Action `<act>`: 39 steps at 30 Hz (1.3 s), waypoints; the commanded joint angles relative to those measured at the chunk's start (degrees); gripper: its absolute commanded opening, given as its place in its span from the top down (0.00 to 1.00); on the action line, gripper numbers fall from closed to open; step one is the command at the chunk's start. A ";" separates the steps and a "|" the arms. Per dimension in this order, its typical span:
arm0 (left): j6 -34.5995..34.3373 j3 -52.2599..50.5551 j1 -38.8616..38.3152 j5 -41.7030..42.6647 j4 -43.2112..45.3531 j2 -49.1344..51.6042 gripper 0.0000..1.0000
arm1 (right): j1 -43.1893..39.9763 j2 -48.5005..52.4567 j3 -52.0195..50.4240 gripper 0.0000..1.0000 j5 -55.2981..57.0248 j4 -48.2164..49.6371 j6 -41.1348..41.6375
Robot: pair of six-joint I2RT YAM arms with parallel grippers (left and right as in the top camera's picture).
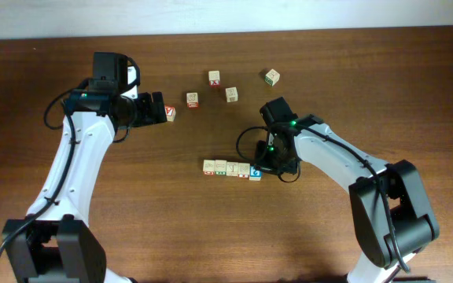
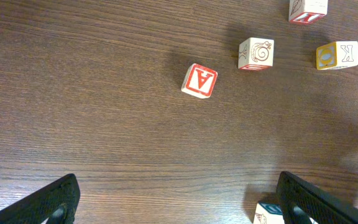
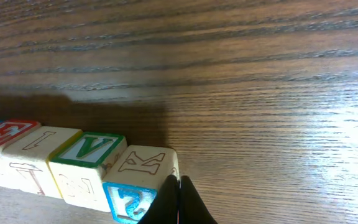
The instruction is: Rotate 5 blocks
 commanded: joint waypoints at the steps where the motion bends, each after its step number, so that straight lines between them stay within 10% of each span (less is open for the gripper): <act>1: 0.94 0.68 0.15 -0.37 0.07 -1.03 0.01 | 0.37 -0.48 0.13 0.96 2.67 -0.59 0.17; 39: 0.94 0.68 0.15 -0.37 0.09 -1.03 0.01 | 9.99 1.92 2.49 0.96 7.87 -3.89 0.96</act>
